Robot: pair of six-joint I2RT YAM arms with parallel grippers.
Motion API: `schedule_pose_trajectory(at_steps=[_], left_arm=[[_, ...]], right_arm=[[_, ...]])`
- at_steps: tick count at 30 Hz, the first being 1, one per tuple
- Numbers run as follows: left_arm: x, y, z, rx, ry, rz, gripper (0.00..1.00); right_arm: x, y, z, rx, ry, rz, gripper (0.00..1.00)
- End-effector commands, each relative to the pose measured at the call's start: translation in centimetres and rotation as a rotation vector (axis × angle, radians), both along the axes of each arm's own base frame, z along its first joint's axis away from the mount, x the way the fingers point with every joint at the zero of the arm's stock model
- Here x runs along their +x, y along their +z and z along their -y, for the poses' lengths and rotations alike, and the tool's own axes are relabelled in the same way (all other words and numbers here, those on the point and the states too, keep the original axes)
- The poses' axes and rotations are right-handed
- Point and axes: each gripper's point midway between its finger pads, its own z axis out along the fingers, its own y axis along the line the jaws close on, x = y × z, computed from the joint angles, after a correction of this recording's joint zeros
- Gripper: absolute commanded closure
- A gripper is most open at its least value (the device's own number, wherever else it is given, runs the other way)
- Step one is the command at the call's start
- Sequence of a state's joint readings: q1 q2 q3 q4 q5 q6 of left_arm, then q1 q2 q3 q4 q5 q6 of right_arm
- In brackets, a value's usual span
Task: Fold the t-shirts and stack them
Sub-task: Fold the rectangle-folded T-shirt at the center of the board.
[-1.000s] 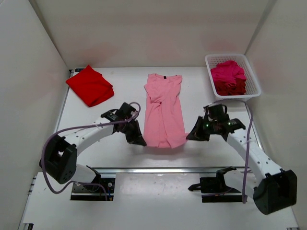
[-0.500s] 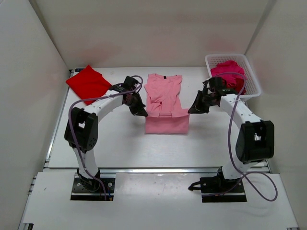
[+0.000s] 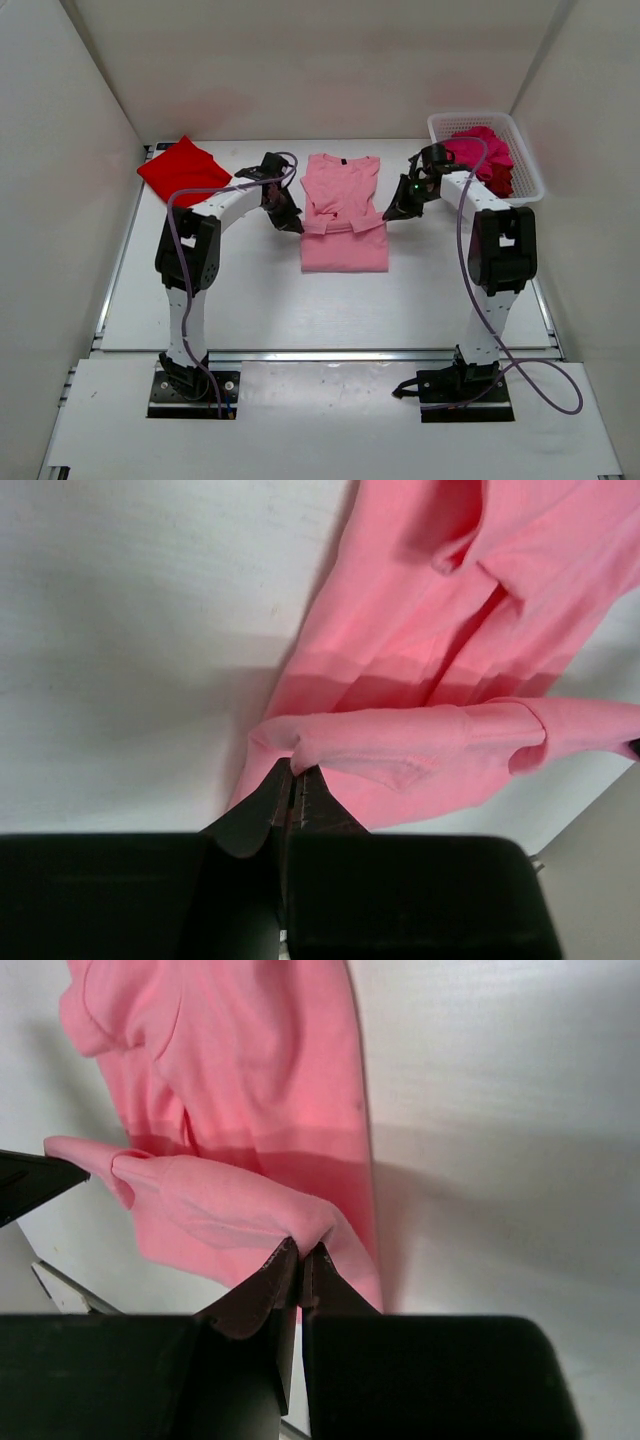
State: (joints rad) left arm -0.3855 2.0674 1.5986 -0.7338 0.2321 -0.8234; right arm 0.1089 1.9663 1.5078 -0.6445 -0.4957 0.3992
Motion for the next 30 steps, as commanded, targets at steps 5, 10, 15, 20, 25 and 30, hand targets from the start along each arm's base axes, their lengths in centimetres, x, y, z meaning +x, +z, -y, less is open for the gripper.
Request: schedule_pose_trajectory(at_steps=[5, 10, 15, 20, 25, 30], left_arm=[[3.7, 2.4, 0.1, -0.01, 0.01, 0.101, 0.95], [4.7, 2.7, 0.5, -0.021, 0.026, 0.131, 0.9], [5.6, 2.8, 1.2, -0.136, 0.068, 0.127, 0.73], [7.3, 5.5, -0.5, -0.106, 0.102, 0.204, 0.52], [5.3, 7.0, -0.7, -0.133, 0.094, 0.23, 0.61], [-1.0, 5.3, 3.1, -0.178, -0.026, 0.202, 0.91]], right_arm=[[3.7, 1.0, 0.5, -0.013, 0.005, 0.067, 1.0], [3.5, 0.0, 1.1, -0.025, -0.001, 0.042, 1.0], [4.0, 0.7, 1.2, -0.002, -0.01, 0.064, 0.92], [4.9, 3.1, 1.5, -0.022, 0.005, 0.103, 0.74], [3.7, 5.4, 1.9, -0.014, -0.001, 0.138, 0.76], [-0.2, 3.3, -2.5, 0.021, 0.108, 0.092, 1.0]])
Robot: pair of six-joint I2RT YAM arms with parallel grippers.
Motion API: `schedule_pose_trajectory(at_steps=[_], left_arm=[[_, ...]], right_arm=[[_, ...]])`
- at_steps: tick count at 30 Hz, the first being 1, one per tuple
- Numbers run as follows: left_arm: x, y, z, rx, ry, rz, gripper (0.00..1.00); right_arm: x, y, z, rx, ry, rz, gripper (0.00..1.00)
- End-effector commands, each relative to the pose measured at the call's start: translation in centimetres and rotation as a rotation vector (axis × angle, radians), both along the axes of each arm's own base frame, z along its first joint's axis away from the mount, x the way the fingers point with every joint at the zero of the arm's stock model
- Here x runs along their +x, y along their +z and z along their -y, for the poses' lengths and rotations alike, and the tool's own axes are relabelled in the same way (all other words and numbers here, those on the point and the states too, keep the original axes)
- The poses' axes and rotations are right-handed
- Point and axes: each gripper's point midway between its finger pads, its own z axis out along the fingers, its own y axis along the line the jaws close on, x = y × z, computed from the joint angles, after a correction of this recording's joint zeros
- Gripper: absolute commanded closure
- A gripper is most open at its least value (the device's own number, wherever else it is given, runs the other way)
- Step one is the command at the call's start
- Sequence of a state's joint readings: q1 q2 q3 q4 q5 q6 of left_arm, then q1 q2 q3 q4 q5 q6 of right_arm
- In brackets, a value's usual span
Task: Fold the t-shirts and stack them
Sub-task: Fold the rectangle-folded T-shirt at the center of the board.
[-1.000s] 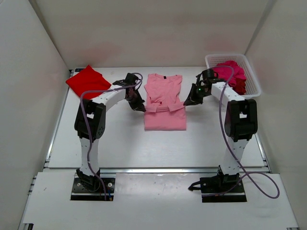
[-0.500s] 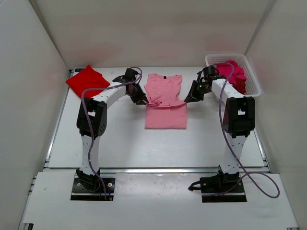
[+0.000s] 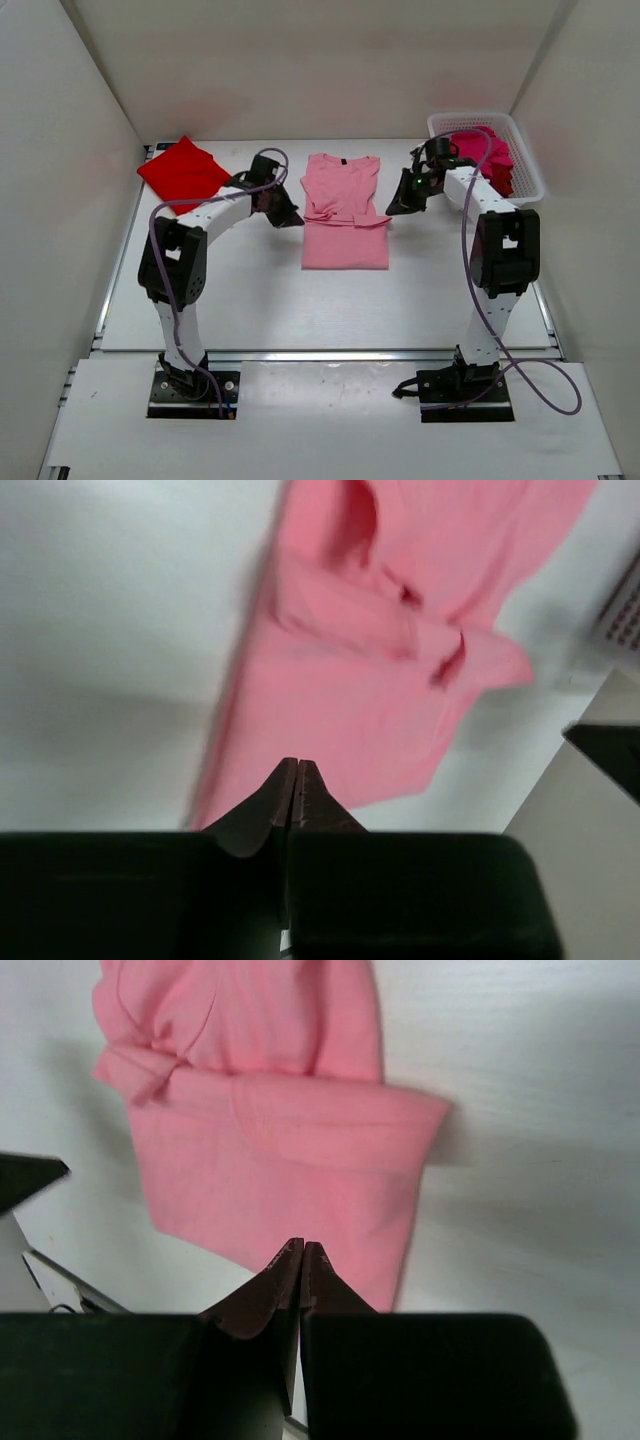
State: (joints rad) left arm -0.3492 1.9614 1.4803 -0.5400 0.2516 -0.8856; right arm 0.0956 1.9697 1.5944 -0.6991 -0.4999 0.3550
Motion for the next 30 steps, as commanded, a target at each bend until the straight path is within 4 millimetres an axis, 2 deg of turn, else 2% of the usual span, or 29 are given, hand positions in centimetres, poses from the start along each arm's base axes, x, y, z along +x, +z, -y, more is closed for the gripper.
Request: schedule_pose_trajectory(at_steps=[1, 2, 3, 4, 5, 6, 8, 11, 13, 16, 21, 23, 26, 28, 30], left_arm=[[-5.1, 1.5, 4.2, -0.065, -0.114, 0.034, 0.93], [-5.8, 2.1, 5.2, -0.095, -0.125, 0.057, 0.97], [-6.7, 0.9, 5.2, -0.096, -0.126, 0.049, 0.98], [-7.9, 0.2, 5.1, -0.105, -0.125, 0.024, 0.98], [-7.7, 0.6, 5.4, -0.128, -0.116, 0.039, 0.98], [-8.4, -0.5, 5.1, -0.118, -0.117, 0.016, 0.97], [-8.4, -0.9, 5.1, -0.111, -0.123, 0.014, 0.95], [-8.4, -2.8, 4.3, -0.083, -0.099, -0.027, 0.94], [-8.3, -3.8, 3.6, -0.068, -0.083, -0.034, 0.93], [-8.9, -5.0, 2.7, -0.052, -0.074, -0.068, 0.93], [-10.6, -7.4, 1.2, -0.012, -0.077, -0.122, 0.94], [-10.4, -7.4, 0.7, -0.005, -0.064, -0.123, 0.94], [-11.2, -8.4, 0.3, 0.028, -0.076, -0.147, 0.94], [-11.4, -8.7, -0.1, 0.047, -0.08, -0.158, 0.95], [-11.7, -9.2, -0.7, 0.066, -0.076, -0.169, 0.94]], right_arm=[[-1.8, 0.5, -3.6, 0.016, 0.097, 0.031, 1.0], [-2.2, -0.1, -4.8, 0.013, 0.119, 0.015, 1.0], [-2.7, -0.4, -6.2, 0.021, 0.148, 0.012, 0.99], [-2.3, -0.6, -6.6, 0.021, 0.143, 0.011, 1.0], [-2.2, -1.1, -7.3, 0.025, 0.159, 0.015, 1.0], [-2.1, -0.7, -8.2, 0.028, 0.169, 0.031, 1.0], [-1.6, -1.5, -9.1, 0.018, 0.17, 0.034, 1.0], [-1.0, -2.6, -10.4, 0.027, 0.167, 0.038, 1.0], [-1.5, -3.8, -10.9, 0.039, 0.154, 0.011, 0.99], [-1.5, -4.8, -11.1, 0.052, 0.125, 0.002, 1.0], [-0.4, -6.5, -10.0, 0.03, 0.084, -0.015, 1.0], [0.2, -6.6, -9.9, 0.016, 0.082, -0.002, 1.0], [1.0, -6.6, -9.8, 0.007, 0.072, 0.017, 1.0], [1.4, -7.3, -9.5, 0.001, 0.052, 0.008, 1.0], [2.5, -7.1, -9.3, -0.004, 0.039, 0.04, 1.0]])
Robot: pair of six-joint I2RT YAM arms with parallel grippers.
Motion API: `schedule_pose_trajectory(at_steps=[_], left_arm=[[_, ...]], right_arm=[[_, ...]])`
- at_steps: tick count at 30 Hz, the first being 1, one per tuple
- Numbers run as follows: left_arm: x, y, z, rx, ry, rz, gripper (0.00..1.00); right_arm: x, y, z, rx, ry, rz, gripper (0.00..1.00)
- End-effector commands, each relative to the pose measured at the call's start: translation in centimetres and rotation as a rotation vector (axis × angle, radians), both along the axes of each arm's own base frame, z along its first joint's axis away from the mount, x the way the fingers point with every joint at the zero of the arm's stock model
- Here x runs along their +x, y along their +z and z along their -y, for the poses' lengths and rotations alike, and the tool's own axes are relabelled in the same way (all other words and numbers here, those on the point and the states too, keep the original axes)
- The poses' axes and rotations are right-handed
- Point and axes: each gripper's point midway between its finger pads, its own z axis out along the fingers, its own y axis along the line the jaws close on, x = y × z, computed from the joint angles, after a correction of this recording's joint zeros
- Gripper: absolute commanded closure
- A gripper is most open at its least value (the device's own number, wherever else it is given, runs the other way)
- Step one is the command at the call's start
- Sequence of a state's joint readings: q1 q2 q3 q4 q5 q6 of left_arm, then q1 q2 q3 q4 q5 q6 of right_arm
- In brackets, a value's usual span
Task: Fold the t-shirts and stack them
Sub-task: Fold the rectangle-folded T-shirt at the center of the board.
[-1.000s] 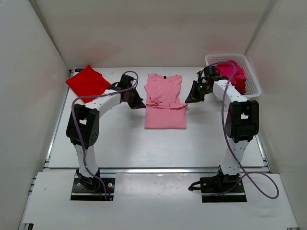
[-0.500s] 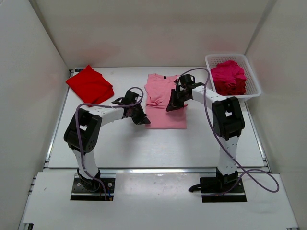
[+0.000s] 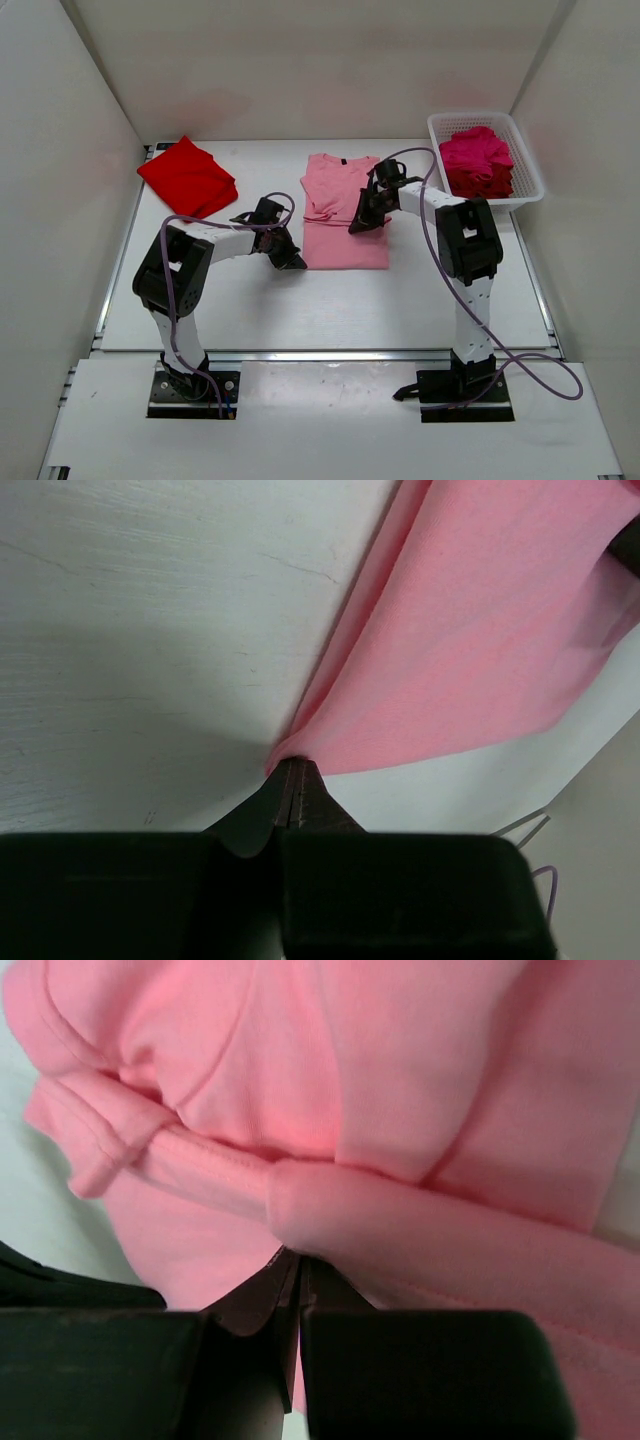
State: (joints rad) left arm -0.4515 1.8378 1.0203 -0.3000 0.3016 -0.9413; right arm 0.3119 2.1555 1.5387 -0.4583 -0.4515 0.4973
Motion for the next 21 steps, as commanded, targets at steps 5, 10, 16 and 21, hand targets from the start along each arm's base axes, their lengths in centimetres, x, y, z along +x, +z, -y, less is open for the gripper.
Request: schedule_pose_trajectory(at_steps=[5, 10, 16, 21], left_arm=[[-1.8, -2.9, -3.4, 0.12, 0.01, -0.061, 0.96], [-2.8, -2.6, -3.9, 0.122, 0.002, -0.065, 0.95], [-1.5, 0.7, -3.1, 0.074, 0.009, -0.004, 0.93], [0.4, 3.8, -1.3, -0.005, 0.015, 0.053, 0.91]], right_arm=[[7.2, 2.9, 1.0, -0.011, -0.088, 0.173, 1.0], [11.4, 3.9, 2.5, -0.036, -0.149, 0.227, 1.0], [13.0, 11.0, 3.2, -0.004, -0.131, 0.319, 0.99], [6.7, 11.4, 1.5, -0.015, 0.023, 0.263, 1.0]])
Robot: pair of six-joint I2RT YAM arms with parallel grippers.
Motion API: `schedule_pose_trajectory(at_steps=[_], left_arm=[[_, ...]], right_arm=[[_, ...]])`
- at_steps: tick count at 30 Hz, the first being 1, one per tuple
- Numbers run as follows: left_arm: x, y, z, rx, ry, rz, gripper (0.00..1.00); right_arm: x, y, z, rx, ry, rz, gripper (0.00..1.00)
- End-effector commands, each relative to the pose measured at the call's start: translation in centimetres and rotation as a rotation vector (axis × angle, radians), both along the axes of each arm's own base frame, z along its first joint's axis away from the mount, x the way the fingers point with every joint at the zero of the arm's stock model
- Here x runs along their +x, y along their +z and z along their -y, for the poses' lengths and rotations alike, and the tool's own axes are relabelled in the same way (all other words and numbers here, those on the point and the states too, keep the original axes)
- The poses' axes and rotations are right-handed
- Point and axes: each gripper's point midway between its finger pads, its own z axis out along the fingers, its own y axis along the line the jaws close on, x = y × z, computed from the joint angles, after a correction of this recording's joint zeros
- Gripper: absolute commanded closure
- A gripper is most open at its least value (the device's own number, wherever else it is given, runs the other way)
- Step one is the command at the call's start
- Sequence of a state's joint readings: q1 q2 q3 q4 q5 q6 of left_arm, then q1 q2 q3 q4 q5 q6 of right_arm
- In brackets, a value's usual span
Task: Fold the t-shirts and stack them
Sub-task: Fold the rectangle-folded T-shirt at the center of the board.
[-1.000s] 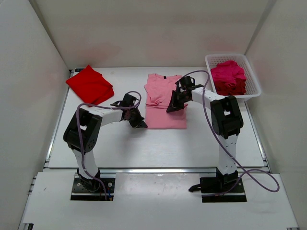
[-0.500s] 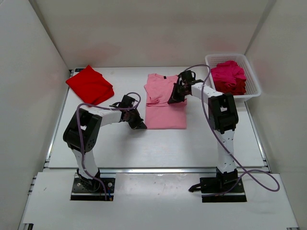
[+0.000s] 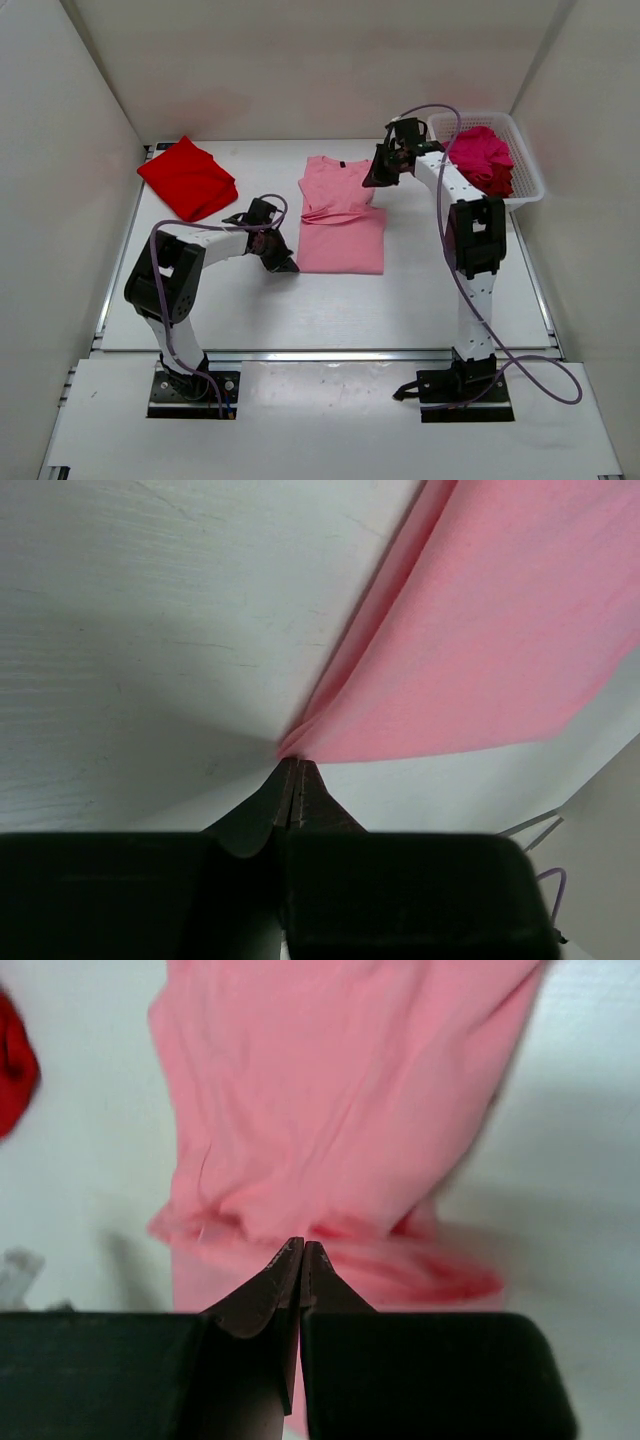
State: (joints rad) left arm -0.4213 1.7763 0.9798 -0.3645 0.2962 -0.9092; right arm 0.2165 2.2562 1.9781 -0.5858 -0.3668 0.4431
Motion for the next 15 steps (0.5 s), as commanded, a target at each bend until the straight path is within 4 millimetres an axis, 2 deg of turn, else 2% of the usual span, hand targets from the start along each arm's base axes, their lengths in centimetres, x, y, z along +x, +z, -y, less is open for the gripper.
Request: schedule_pose_trajectory(at_steps=[1, 2, 3, 4, 7, 9, 10, 11, 12, 15], left_arm=[[2.1, 3.9, 1.0, -0.044, 0.006, 0.088, 0.91], [2.3, 4.0, 1.1, -0.04, 0.006, 0.087, 0.91], [2.5, 4.2, 1.3, -0.045, 0.001, 0.092, 0.91], [2.4, 4.1, 1.5, -0.049, -0.001, 0.085, 0.91], [1.8, 3.5, 1.9, -0.053, -0.003, 0.073, 0.91], [1.6, 3.4, 2.2, -0.056, -0.014, 0.079, 0.9], [1.1, 2.8, 2.1, -0.047, -0.022, 0.065, 0.91], [1.0, 2.2, 1.9, -0.036, -0.012, 0.051, 0.91], [1.1, 1.8, 1.5, -0.031, -0.003, 0.044, 0.91], [0.7, 0.7, 0.9, -0.02, 0.007, 0.025, 0.91]], right_arm=[[-5.7, 2.3, -3.0, 0.002, 0.169, -0.021, 1.0], [-7.3, 1.6, -3.9, -0.001, 0.198, -0.044, 1.0], [-8.0, 1.2, -5.2, 0.018, 0.23, -0.044, 1.0], [-9.0, 0.5, -5.1, 0.027, 0.224, -0.076, 1.0], [-10.5, -0.9, -6.9, 0.067, 0.257, -0.096, 1.0], [-10.2, -1.2, -7.5, 0.096, 0.25, -0.091, 1.0], [-10.0, -1.4, -7.8, 0.104, 0.245, -0.093, 1.0], [-10.1, -2.5, -7.9, 0.096, 0.243, -0.112, 1.0], [-10.0, -2.4, -8.3, 0.101, 0.25, -0.109, 1.0], [-10.2, -3.5, -8.1, 0.075, 0.237, -0.126, 1.0]])
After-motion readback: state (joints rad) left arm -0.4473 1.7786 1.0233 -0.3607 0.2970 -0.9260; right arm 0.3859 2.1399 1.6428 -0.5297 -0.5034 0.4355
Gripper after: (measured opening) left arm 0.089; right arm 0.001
